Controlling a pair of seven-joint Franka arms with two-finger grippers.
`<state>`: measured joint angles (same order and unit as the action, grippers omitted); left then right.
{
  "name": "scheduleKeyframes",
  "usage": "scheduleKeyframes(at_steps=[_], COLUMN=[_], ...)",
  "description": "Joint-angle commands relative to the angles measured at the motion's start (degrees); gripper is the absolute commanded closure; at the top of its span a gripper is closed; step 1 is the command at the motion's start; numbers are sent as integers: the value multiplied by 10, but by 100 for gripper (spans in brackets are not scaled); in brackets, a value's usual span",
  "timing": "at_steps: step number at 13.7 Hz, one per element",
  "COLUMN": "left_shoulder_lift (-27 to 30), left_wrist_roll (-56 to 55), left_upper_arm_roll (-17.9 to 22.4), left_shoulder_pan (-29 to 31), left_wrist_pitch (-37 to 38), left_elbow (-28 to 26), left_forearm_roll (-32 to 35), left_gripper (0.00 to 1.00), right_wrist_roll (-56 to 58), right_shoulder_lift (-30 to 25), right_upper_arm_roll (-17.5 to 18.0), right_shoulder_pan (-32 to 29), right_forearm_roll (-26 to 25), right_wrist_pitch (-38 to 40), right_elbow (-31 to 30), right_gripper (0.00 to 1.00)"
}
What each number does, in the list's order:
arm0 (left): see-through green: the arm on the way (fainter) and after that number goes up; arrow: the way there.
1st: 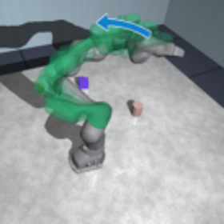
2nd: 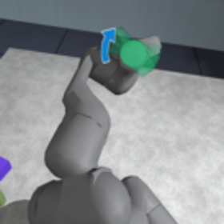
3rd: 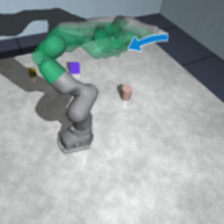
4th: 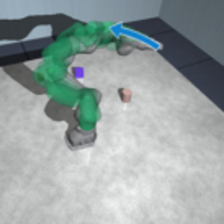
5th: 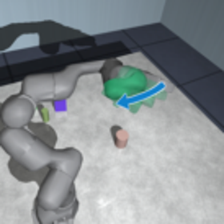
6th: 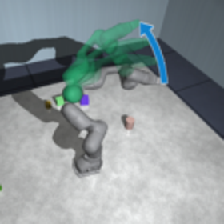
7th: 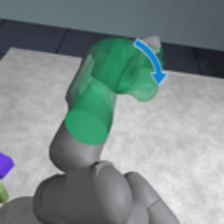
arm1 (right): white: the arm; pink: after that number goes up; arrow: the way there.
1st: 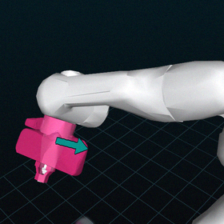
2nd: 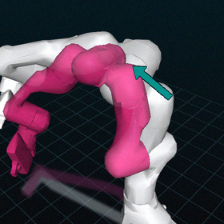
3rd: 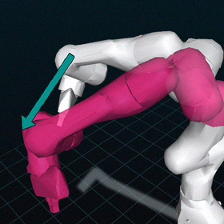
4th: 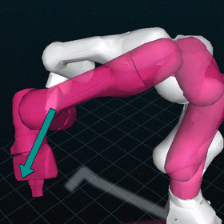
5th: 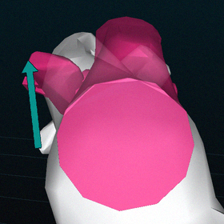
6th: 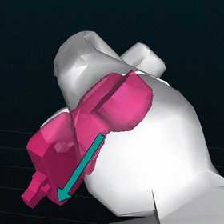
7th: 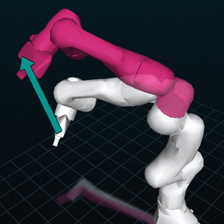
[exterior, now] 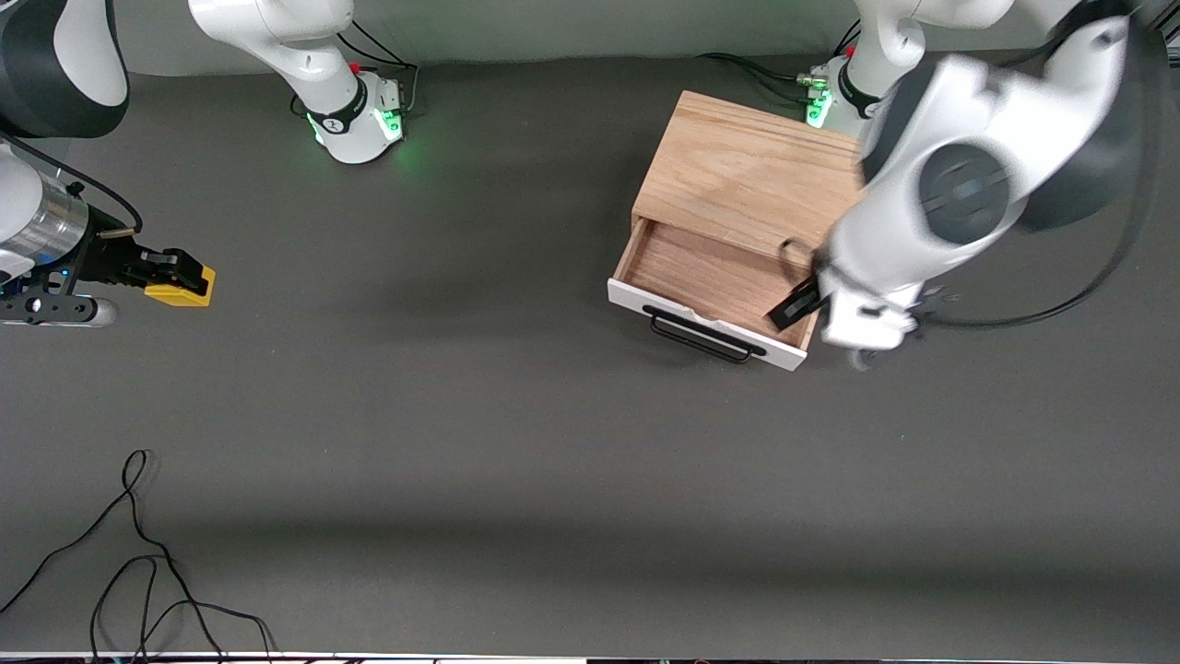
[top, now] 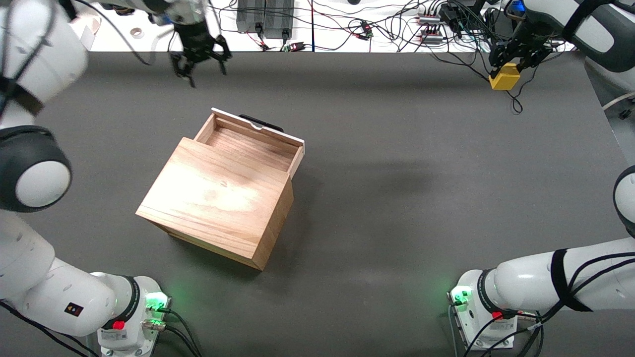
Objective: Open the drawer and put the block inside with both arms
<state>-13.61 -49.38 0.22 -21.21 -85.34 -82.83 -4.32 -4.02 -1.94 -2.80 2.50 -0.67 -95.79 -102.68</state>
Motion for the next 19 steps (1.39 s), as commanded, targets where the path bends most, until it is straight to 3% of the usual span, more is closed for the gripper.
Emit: scheduleKeyframes(at_steps=[1, 5, 9, 13, 16, 19], left_shoulder_lift=[45, 60, 62, 63, 63, 63], left_wrist_roll=[172, 370, 372, 372, 371, 365], left_upper_arm_roll=[-3, -3, -4, -5, -5, -4], left_shoulder_pan=[49, 127, 128, 128, 128, 130], left_wrist_pitch=[32, 11, -14, -1, 3, 3], left_elbow=[-14, -19, -18, -18, -19, -19], left_forearm_roll=[7, 10, 47, 45, 42, 39], left_gripper=[0, 1, 0, 0, 0, 0], right_wrist_roll=[-12, -33, -83, -179, -290, -415], right_shoulder_lift=[-16, -17, -15, -6, 36, 109], right_upper_arm_roll=[2, 5, 6, 5, 5, 5], right_shoulder_pan=[5, 30, 69, 153, 235, 318], right_forearm_roll=[-3, -3, 6, 33, 32, 32], right_wrist_pitch=[0, 1, 0, -15, -32, -32], right_elbow=[-9, -9, -9, -1, 36, 120], right_gripper=[69, 69, 69, 69, 69, 69])
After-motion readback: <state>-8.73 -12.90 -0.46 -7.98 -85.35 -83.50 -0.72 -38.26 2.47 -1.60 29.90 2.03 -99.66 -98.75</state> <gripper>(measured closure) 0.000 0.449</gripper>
